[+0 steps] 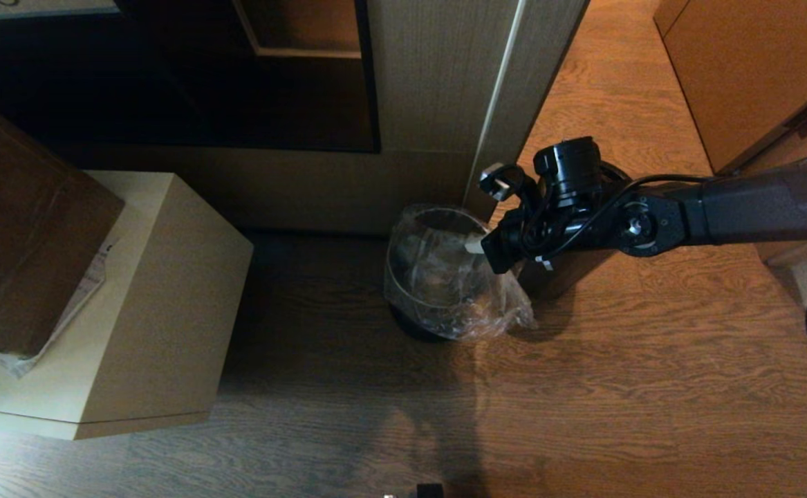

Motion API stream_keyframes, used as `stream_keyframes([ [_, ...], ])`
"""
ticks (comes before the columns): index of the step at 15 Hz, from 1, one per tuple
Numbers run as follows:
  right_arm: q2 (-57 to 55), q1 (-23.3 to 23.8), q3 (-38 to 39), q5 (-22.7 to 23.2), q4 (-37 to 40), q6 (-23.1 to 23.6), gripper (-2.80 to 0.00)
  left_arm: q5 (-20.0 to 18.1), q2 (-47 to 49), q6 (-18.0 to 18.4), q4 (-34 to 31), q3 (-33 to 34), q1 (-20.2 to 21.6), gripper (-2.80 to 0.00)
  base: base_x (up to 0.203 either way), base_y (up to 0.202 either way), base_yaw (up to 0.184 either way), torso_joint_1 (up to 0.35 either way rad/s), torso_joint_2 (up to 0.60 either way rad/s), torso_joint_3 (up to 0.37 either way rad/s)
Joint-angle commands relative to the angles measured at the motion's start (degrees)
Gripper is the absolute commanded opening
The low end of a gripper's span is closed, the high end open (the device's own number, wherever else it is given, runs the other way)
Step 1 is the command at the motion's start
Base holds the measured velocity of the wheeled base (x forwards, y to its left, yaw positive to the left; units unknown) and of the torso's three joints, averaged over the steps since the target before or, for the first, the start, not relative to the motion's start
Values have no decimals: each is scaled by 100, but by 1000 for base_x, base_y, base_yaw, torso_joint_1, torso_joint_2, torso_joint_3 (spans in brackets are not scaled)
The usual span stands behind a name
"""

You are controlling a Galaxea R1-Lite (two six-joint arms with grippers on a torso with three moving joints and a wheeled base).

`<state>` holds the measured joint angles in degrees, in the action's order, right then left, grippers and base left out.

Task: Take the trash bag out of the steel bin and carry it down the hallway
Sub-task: Pick up the trash bag

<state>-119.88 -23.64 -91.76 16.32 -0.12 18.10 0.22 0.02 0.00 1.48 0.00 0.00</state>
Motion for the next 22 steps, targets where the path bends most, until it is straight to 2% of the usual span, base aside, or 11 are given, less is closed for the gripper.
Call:
stream_keyframes([
  [1, 206, -11, 16, 12, 27, 10, -280, 4, -2, 0, 2, 62, 0, -280, 0, 0, 0, 0, 0, 0],
  [11, 975, -247, 299, 29, 527, -17, -280, 4, -2, 0, 2, 62, 0, -280, 0, 0, 0, 0, 0, 0],
  [18, 509, -238, 369, 46, 592, -88, -280, 4, -2, 0, 2, 66, 0, -280, 0, 0, 0, 0, 0, 0],
  [19, 518, -238, 365, 47, 576, -113, 0, 4, -2, 0, 2, 62, 0, -280, 0, 0, 0, 0, 0, 0],
  [22, 655, -238, 403, 47, 592, -127, 0, 4, -2, 0, 2, 70, 0, -280, 0, 0, 0, 0, 0, 0],
])
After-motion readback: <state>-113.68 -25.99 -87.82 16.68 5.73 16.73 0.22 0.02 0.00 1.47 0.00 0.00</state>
